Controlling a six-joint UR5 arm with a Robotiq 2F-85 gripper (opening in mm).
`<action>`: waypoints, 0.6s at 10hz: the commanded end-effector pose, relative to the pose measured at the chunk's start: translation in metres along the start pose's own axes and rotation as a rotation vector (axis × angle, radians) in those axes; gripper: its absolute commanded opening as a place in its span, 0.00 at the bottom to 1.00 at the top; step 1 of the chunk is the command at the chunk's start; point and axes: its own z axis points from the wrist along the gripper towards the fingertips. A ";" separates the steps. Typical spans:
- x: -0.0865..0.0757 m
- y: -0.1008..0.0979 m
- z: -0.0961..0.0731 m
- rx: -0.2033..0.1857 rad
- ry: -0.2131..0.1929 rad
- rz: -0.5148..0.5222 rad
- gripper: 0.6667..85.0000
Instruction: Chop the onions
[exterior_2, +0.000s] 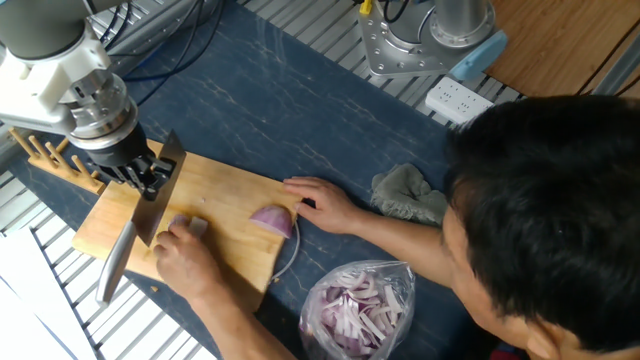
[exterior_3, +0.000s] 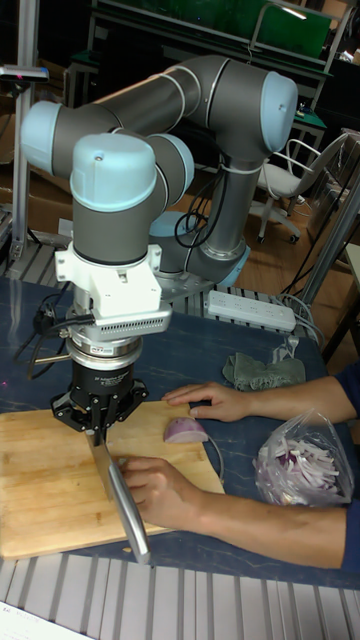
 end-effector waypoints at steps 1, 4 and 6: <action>0.000 0.000 0.000 -0.012 -0.012 0.000 0.00; -0.001 0.002 -0.002 -0.019 -0.015 0.008 0.00; -0.001 0.007 -0.006 -0.026 -0.013 0.024 0.00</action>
